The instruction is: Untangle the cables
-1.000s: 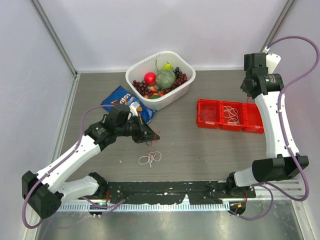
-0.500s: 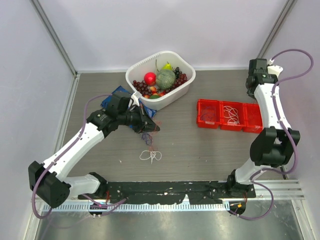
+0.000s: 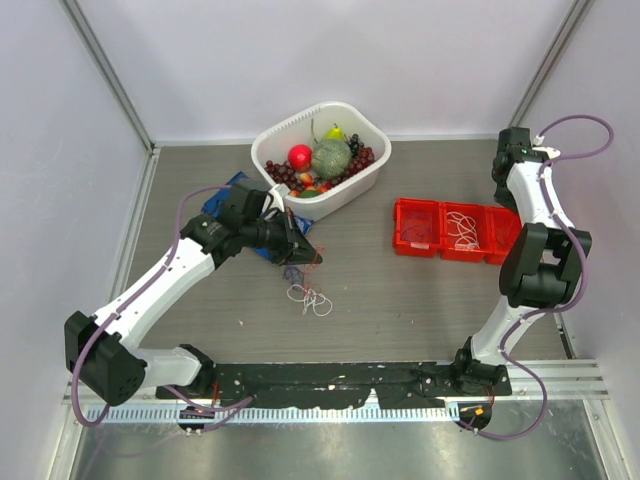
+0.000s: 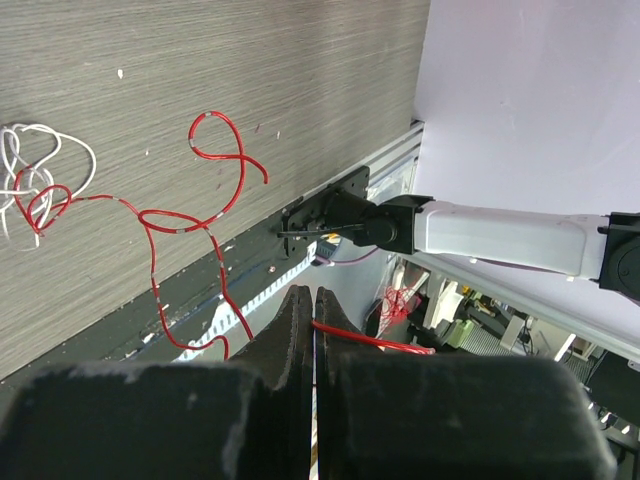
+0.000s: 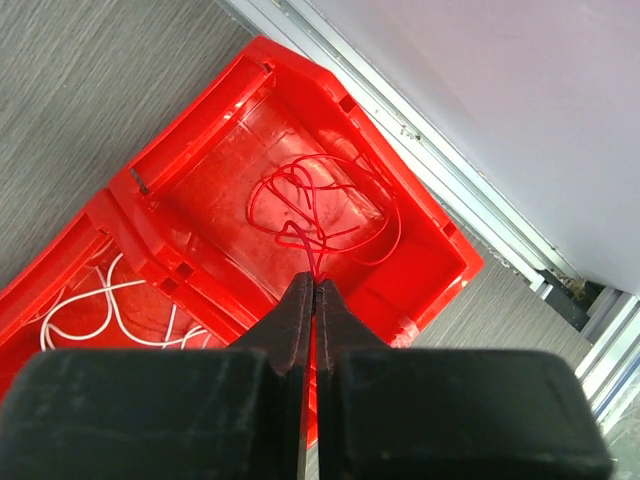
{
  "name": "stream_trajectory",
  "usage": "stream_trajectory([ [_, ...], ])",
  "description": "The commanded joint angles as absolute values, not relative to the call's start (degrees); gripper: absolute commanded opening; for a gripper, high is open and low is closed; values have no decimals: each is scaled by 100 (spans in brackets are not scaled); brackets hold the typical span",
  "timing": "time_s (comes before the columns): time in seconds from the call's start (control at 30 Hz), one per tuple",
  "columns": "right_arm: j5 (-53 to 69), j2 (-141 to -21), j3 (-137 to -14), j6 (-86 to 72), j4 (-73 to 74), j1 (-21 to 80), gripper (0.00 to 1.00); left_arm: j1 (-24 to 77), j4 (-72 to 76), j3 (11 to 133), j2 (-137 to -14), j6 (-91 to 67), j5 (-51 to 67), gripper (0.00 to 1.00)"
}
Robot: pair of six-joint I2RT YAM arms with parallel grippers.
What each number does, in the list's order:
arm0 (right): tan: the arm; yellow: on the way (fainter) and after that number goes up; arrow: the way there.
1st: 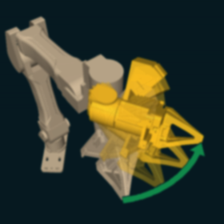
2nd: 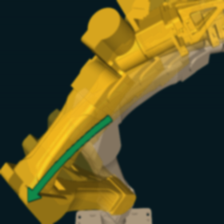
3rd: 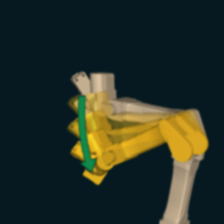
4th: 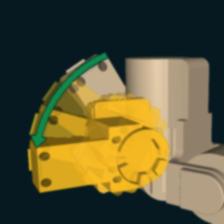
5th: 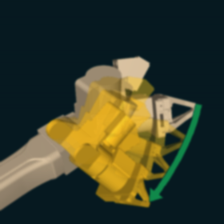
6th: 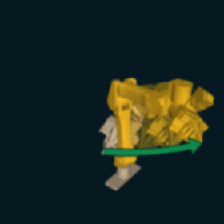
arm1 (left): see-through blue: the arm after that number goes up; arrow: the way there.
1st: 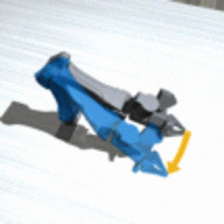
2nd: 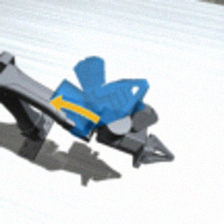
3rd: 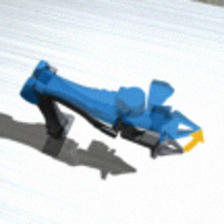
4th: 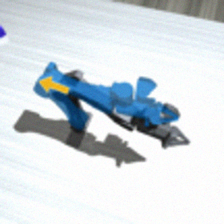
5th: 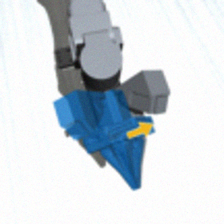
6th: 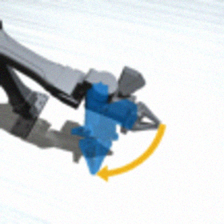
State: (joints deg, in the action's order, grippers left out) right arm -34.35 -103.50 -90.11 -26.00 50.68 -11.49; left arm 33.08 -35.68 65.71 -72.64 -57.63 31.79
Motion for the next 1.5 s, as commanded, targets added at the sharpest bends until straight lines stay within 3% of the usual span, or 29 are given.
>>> stream_trajectory([
  [0.0, -3358, -10125, -9088, -2707, 4975, -1143, 9, 3296, -3384, 6636, -7102, -5783, 3296, 0],
  [0.07, -2981, -9976, -9097, -2698, 4983, -1143, 19, 3287, -3270, 6557, -7058, -5853, 3296, 0],
  [0.17, -2839, -9678, -8992, -2637, 4940, -1012, 44, 3296, -3208, 6513, -7040, -5906, 3296, 0],
  [0.23, -2865, -9484, -8904, -2602, 4922, -941, 50, 3287, -3208, 6513, -7023, -5906, 3305, 0],
  [0.4, -2910, -8887, -8623, -2461, 4869, -677, 52, 3296, -3085, 6381, -6856, -6029, 3270, 0],
  [0.53, -2226, -8238, -8027, -2084, 4466, 574, 51, 3296, -3024, 6241, -6680, -6117, 3243, 0],
  [0.7, 1234, -6947, -6418, -2099, 3017, 1809, 49, 3296, -3023, 6196, -6478, -6161, 3261, 0],
  [0.83, 2143, -6189, -5249, -2433, 1567, 3118, 53, 3296, -2883, 6196, -6206, -6257, 3199, 0],
  [0.97, 2171, -6029, -4545, -3091, 687, 4033, 59, 3296, -2707, 6249, -5977, -6416, 3147, 0],
  [1.0, 2153, -6038, -4353, -3198, 398, 4191, 73, 3296, -2672, 6258, -5942, -6468, 3146, 0],
  [1.03, 2119, -6047, -4264, -3434, 230, 4305, 77, 3287, -2602, 6284, -5889, -6521, 3138, 0],
  [1.17, 1986, -6257, -3788, -3779, -720, 4693, 78, 3296, -2391, 6363, -5748, -6741, 3111, 0],
  [1.47, 1625, -6829, -3727, -3683, -1203, 4975, 75, 3296, -2171, 6899, -5809, -7022, 3155, 0],
])
